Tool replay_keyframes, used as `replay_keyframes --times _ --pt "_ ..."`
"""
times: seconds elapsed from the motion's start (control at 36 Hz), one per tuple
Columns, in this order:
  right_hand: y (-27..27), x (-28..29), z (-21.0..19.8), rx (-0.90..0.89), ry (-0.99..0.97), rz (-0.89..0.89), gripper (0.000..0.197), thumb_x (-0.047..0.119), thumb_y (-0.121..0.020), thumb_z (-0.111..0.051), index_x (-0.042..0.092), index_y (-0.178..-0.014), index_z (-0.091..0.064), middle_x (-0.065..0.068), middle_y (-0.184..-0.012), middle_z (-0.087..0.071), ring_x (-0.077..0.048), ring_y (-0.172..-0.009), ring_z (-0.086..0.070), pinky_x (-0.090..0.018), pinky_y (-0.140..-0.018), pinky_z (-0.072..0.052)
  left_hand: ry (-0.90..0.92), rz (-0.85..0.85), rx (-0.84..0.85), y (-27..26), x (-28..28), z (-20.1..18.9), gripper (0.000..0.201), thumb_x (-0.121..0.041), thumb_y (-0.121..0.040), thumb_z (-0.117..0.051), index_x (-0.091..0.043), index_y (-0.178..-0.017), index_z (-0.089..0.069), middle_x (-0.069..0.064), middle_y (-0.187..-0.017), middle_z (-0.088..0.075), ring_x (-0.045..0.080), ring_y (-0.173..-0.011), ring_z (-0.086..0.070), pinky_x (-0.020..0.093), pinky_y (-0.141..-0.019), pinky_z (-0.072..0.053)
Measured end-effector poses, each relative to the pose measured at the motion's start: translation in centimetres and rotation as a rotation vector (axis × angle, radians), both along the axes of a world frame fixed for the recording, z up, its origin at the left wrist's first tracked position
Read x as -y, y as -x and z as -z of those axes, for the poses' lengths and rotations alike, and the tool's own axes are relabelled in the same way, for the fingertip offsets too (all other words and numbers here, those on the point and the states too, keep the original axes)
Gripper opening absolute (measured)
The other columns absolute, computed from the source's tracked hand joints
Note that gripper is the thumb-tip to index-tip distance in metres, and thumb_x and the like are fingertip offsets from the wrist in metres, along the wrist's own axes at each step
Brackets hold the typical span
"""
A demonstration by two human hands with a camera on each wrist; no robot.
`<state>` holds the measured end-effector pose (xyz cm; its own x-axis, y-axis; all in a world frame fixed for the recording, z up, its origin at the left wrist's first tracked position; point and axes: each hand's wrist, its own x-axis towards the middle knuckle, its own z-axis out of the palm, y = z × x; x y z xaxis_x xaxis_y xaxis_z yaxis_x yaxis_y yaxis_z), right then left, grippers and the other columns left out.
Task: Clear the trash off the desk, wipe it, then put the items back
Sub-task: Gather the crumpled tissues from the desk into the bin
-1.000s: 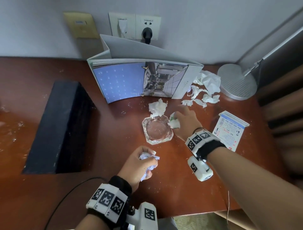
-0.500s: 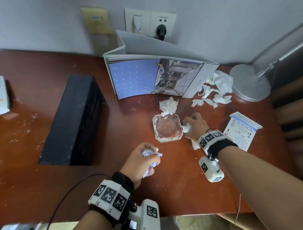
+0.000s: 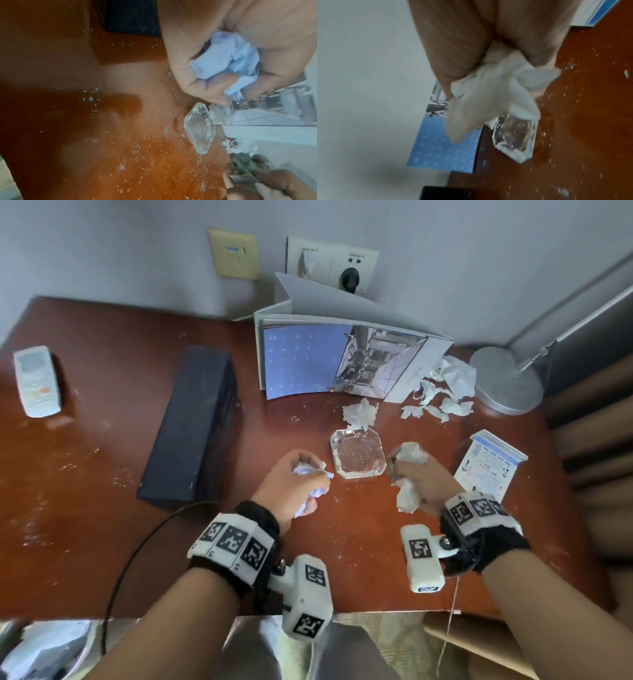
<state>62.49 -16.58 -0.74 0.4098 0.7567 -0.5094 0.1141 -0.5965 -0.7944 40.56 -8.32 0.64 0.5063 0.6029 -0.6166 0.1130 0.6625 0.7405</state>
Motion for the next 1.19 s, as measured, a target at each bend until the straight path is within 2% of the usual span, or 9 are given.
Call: replay_keyframes --times 0.11,0.25,0.56,0.69,0.75,0.81,1.0,1.14,1.19 --pt "3.2 0.9 -0.7 -0.198 -0.095 0.038 0.007 0.001 -0.084 -0.054 0.006 -0.088 -0.055 -0.007 -0.077 -0.057 -0.017 -0.068 -0.054 -0.029 -0.067 -0.045 -0.036 -0.033 -0.002 3.0 1.4 -1.1 0.025 0.009 -0.081 -0.056 -0.017 -0.080 -0.055 0.005 -0.094 -0.063 0.020 -0.076 -0.045 0.022 -0.051 -0.033" --pt "8.0 2.3 -0.7 -0.451 -0.185 0.013 0.017 0.003 -0.063 -0.055 0.007 -0.080 -0.052 -0.007 -0.068 -0.053 -0.018 -0.065 -0.053 -0.026 -0.063 -0.048 -0.096 -0.210 -0.112 7.1 5.0 -0.9 0.022 0.006 -0.080 -0.058 -0.015 -0.081 -0.053 0.003 -0.089 -0.062 0.014 -0.052 -0.037 0.022 -0.048 -0.033" --pt "18.7 5.8 -1.3 -0.511 -0.073 -0.084 0.033 -0.011 -0.079 -0.042 0.009 -0.102 -0.055 -0.005 -0.065 -0.051 -0.017 -0.060 -0.049 -0.029 -0.062 -0.040 -0.149 -0.419 -0.168 17.4 13.7 -2.3 0.020 0.005 -0.084 -0.060 -0.013 -0.088 -0.054 0.010 -0.074 -0.055 0.009 -0.046 -0.043 0.019 -0.044 -0.032" --pt "25.8 5.9 -2.0 -0.421 -0.018 -0.273 0.026 -0.005 -0.077 -0.046 0.012 -0.091 -0.060 -0.002 -0.061 -0.049 -0.016 -0.059 -0.046 -0.034 -0.067 -0.039 -0.087 -0.627 -0.202 25.4 15.9 -2.6 0.027 0.003 -0.073 -0.068 -0.016 -0.084 -0.052 0.014 -0.075 -0.052 0.016 -0.055 -0.042 0.020 -0.044 -0.031" --pt "28.8 5.8 -1.9 -0.381 0.002 -0.355 0.020 -0.002 -0.078 -0.048 0.010 -0.088 -0.060 -0.002 -0.061 -0.049 -0.015 -0.058 -0.045 -0.028 -0.059 -0.040 -0.063 -0.680 -0.212 28.2 16.7 -2.6 0.029 -0.004 -0.064 -0.071 -0.015 -0.085 -0.053 0.012 -0.072 -0.054 0.018 -0.055 -0.045 0.026 -0.051 -0.032" --pt "32.1 5.6 -1.7 -0.336 0.038 -0.432 0.017 -0.002 -0.082 -0.047 0.010 -0.084 -0.058 -0.002 -0.061 -0.048 -0.014 -0.056 -0.045 -0.025 -0.052 -0.039 -0.063 -0.717 -0.231 30.9 17.6 -2.1 0.026 -0.001 -0.073 -0.071 -0.013 -0.087 -0.053 0.011 -0.071 -0.056 0.018 -0.056 -0.048 0.030 -0.054 -0.034" --pt "45.4 3.9 0.8 -0.137 0.163 -0.683 0.015 0.024 -0.086 -0.050 0.011 -0.077 -0.052 -0.007 -0.068 -0.053 -0.020 -0.062 -0.049 -0.040 -0.068 -0.040 -0.046 -0.807 -0.310 42.9 19.9 0.7 0.018 0.000 -0.081 -0.065 -0.015 -0.084 -0.056 0.010 -0.075 -0.058 0.018 -0.056 -0.049 0.025 -0.048 -0.037" --pt "54.9 3.1 2.5 -0.109 0.258 -0.716 0.012 0.023 -0.083 -0.055 0.012 -0.088 -0.055 -0.001 -0.069 -0.055 -0.015 -0.061 -0.052 -0.033 -0.063 -0.041 -0.004 -0.852 -0.307 52.5 19.4 3.1 0.018 -0.005 -0.080 -0.068 -0.013 -0.088 -0.055 0.015 -0.077 -0.057 0.018 -0.052 -0.047 0.024 -0.044 -0.036" --pt "58.6 2.6 3.3 -0.055 0.294 -0.722 0.009 0.025 -0.083 -0.055 0.019 -0.078 -0.056 0.004 -0.066 -0.053 -0.012 -0.061 -0.049 -0.031 -0.065 -0.041 0.032 -0.868 -0.300 55.9 19.0 4.3 0.017 -0.006 -0.081 -0.067 -0.013 -0.090 -0.054 0.015 -0.075 -0.057 0.018 -0.050 -0.044 0.023 -0.042 -0.034"
